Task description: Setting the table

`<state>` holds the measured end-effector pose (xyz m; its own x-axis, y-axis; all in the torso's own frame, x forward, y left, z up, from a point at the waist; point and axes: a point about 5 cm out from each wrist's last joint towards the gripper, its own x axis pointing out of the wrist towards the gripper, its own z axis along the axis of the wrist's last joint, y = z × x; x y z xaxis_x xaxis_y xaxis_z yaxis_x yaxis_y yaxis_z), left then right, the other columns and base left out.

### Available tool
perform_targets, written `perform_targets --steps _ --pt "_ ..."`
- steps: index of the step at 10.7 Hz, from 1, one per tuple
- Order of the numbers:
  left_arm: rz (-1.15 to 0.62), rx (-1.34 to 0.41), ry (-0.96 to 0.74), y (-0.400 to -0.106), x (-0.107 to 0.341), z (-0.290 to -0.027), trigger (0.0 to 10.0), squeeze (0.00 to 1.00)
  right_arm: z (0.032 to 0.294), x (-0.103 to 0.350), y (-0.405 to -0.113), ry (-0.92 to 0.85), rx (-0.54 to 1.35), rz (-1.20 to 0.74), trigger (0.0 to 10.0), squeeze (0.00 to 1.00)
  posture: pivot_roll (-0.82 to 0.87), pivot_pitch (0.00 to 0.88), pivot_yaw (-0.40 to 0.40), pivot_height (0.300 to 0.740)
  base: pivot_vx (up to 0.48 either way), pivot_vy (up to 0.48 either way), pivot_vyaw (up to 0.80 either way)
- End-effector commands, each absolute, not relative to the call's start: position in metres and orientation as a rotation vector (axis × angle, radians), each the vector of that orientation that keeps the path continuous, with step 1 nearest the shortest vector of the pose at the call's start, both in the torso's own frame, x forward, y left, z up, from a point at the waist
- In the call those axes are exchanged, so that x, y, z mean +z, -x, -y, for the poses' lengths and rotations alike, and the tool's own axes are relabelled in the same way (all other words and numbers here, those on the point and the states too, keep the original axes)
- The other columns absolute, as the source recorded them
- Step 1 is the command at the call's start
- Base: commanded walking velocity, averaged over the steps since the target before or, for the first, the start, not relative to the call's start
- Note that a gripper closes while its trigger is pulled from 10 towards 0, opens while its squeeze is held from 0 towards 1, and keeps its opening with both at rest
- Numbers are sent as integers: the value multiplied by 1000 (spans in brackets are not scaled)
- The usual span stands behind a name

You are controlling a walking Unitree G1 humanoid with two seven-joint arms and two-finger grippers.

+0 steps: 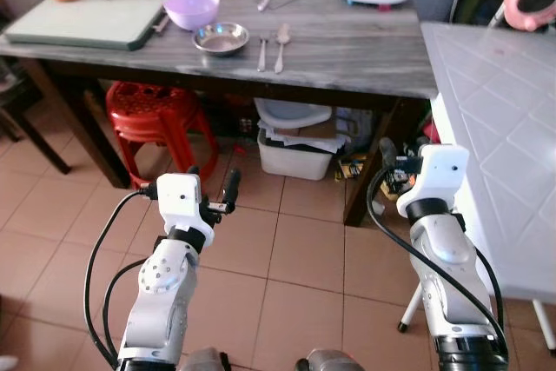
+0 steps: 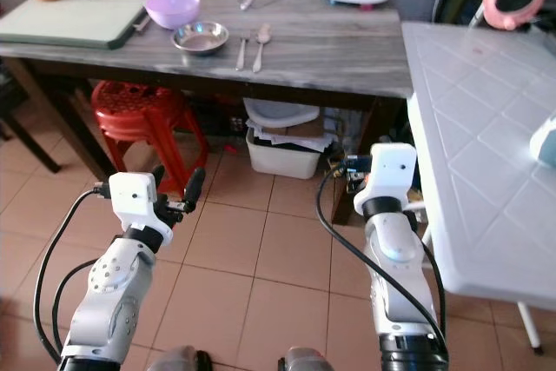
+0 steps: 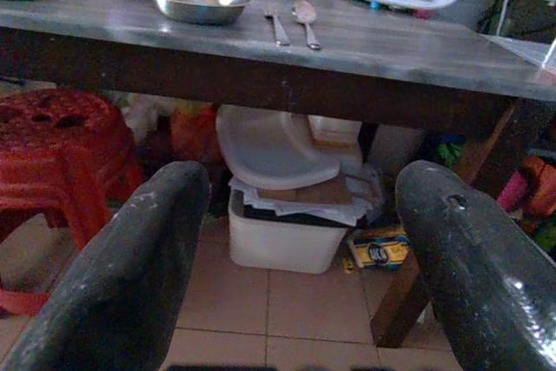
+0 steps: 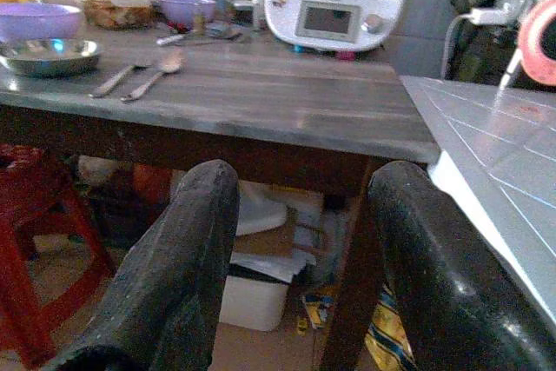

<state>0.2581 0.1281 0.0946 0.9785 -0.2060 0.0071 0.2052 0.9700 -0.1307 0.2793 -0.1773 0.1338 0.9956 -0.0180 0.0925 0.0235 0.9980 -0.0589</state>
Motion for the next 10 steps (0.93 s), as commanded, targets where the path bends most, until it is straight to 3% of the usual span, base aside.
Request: perform_targets --steps 1,3,5,6,7,8,9,10 --pt "3 -218 131 -259 98 -127 10000 0 177 135 -281 58 -17 92 10000 0 -93 63 31 740 0 -379 0" --pt "5 -224 126 -260 99 -128 10000 0 175 135 -284 59 -9 91 10000 0 -91 60 35 740 0 -441 -550" --pt "11 -230 118 -261 100 -128 10000 0 177 133 -284 59 -18 86 10000 0 -89 54 35 740 0 -444 0" --pt "14 -232 117 -263 100 -127 10000 0 177 135 -286 61 -13 102 10000 1000 -91 51 35 740 0 -431 0" --pt "17 -234 113 -263 101 -126 10000 0 177 136 -287 59 -12 106 10000 1000 -91 49 36 740 0 -439 0" --pt "21 -237 110 -264 101 -126 10000 0 176 135 -288 66 -14 105 10000 643 -86 48 36 740 0 -442 0" --pt "22 -236 108 -264 101 -126 10000 0 174 134 -288 57 -7 102 10000 31 -85 47 36 740 0 -450 0" --pt "24 -235 105 -265 102 -127 10000 0 171 135 -289 56 -2 105 10000 0 -81 49 39 740 0 -450 0"
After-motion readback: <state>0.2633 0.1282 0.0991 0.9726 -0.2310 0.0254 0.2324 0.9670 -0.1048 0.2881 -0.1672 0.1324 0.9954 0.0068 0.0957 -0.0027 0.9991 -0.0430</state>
